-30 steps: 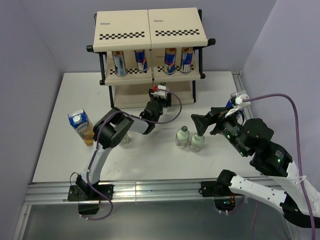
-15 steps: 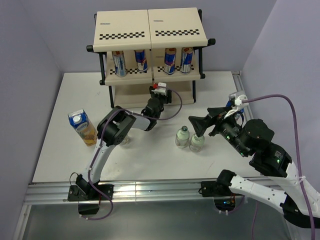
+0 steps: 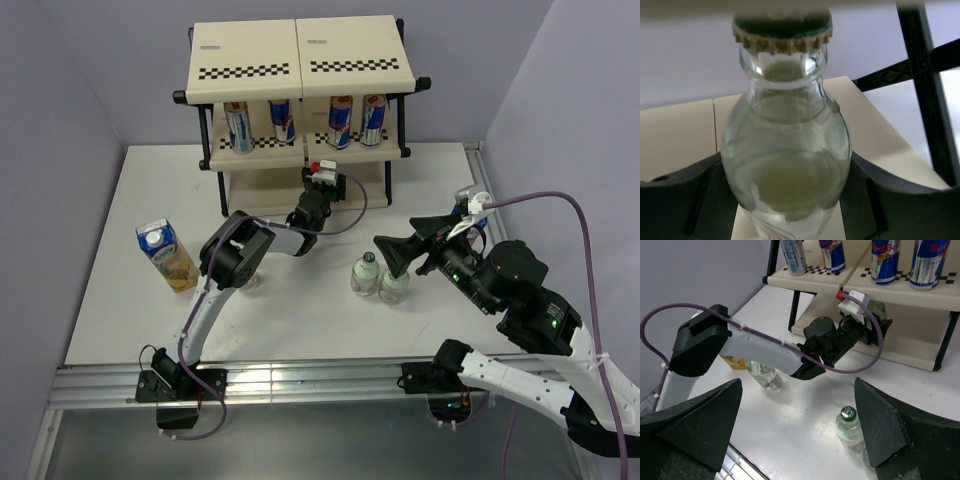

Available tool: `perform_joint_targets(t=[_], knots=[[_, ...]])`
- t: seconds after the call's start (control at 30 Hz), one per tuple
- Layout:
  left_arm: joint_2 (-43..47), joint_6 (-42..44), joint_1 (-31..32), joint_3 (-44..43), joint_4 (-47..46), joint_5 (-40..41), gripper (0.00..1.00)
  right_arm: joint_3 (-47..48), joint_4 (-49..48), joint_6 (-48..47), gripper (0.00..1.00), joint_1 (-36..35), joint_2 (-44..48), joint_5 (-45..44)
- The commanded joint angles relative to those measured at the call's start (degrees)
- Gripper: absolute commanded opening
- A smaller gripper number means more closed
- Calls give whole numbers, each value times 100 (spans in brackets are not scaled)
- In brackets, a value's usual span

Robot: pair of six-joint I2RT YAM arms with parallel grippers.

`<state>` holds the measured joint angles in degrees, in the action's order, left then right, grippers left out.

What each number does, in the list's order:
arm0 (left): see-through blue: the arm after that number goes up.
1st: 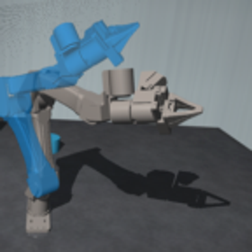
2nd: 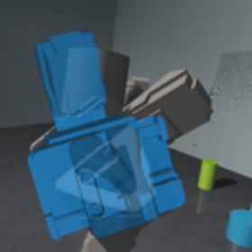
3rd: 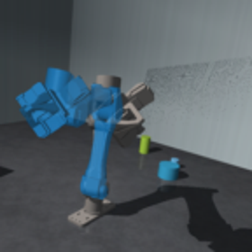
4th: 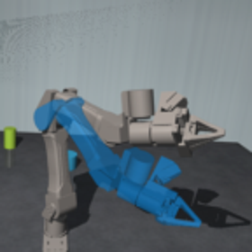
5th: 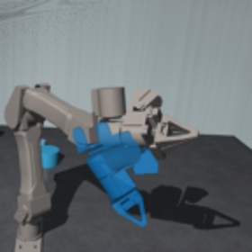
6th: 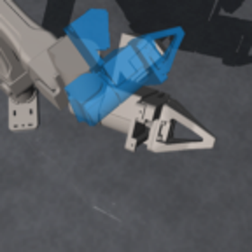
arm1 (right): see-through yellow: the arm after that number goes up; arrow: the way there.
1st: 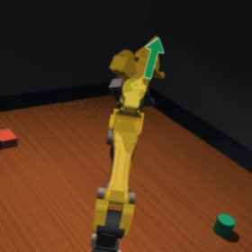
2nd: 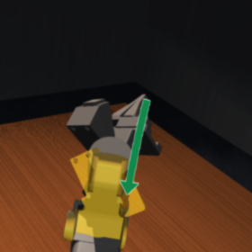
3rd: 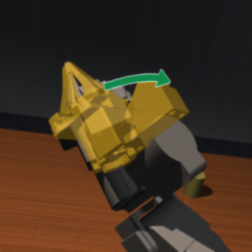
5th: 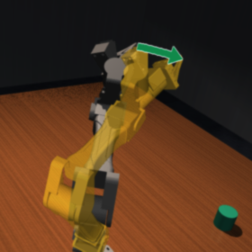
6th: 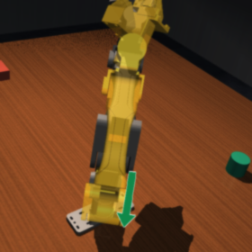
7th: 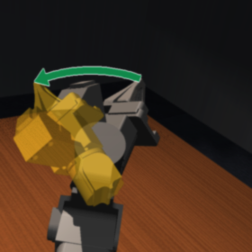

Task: Place and organize the beverage onto the shelf
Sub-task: Place the drink on the shelf.

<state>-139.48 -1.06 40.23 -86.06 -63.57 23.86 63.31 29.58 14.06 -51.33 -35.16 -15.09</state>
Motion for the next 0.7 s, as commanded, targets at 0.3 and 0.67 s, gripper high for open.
perform_joint_targets(t=[0.3, 0.67], knots=[[114, 273, -32, -552, -463, 14, 24, -47, -313, -18, 100, 27, 79, 129], [123, 264, -41, -579, -243, 93, 56, -64, -330, -18, 100, 27, 97, 147]])
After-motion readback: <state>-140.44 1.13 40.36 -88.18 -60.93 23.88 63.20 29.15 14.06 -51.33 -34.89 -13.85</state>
